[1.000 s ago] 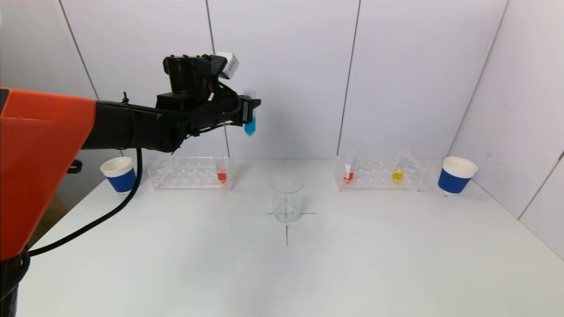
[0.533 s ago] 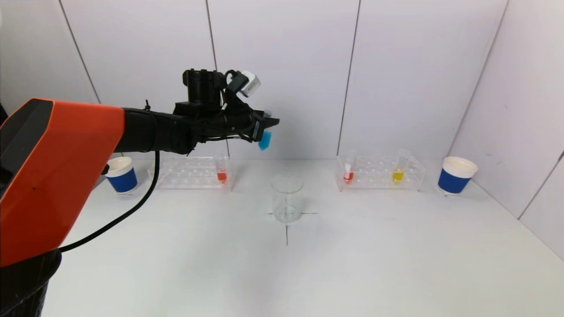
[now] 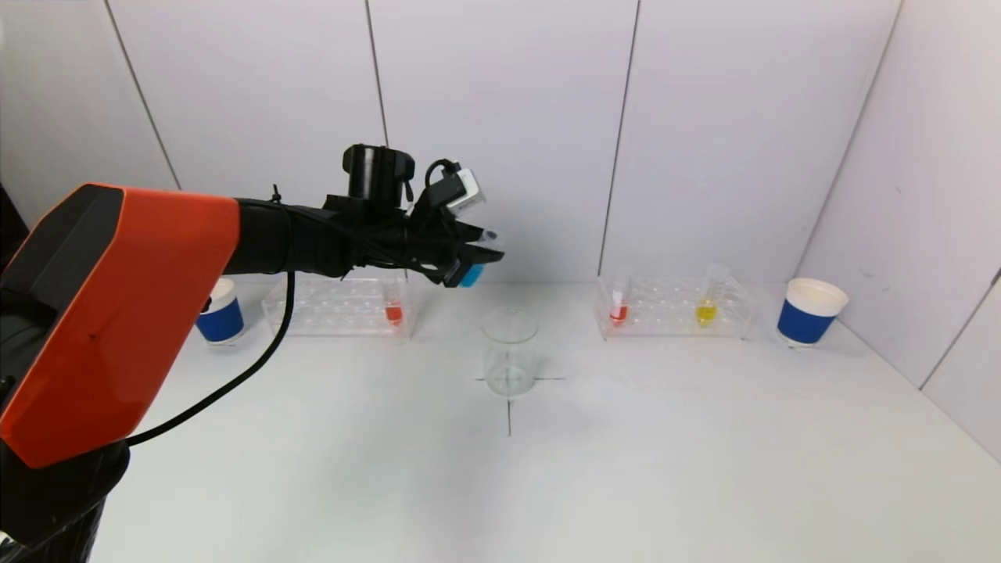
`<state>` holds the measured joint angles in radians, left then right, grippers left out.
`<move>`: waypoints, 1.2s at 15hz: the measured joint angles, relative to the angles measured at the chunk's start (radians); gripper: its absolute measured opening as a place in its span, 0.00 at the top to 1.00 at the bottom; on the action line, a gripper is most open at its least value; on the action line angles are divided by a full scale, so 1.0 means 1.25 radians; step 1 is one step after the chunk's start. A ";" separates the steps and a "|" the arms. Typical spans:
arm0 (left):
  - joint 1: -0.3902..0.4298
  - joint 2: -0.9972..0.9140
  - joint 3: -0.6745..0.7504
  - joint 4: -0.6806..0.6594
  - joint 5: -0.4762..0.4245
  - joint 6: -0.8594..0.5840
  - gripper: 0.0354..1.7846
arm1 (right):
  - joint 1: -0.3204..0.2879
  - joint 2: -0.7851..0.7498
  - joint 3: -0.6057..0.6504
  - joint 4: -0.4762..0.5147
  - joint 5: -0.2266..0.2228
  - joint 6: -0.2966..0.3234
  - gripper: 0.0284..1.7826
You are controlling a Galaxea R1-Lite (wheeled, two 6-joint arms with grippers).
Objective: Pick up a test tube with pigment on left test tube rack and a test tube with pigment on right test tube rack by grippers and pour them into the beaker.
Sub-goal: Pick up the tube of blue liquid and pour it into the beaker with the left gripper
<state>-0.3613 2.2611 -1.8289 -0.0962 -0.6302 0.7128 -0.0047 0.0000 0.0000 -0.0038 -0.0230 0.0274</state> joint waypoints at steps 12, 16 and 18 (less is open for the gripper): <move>-0.010 0.013 -0.065 0.074 -0.061 0.290 0.76 | 0.000 0.000 0.000 0.000 0.000 0.000 0.00; -0.012 0.011 -0.037 -0.042 -0.087 0.355 0.76 | 0.000 0.000 0.000 0.000 0.000 0.000 0.00; -0.014 0.000 0.009 -0.060 -0.094 0.394 0.76 | 0.000 0.000 0.000 0.000 0.000 0.000 0.00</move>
<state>-0.3785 2.2606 -1.8174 -0.1713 -0.7481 1.2051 -0.0047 0.0000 0.0000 -0.0038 -0.0230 0.0274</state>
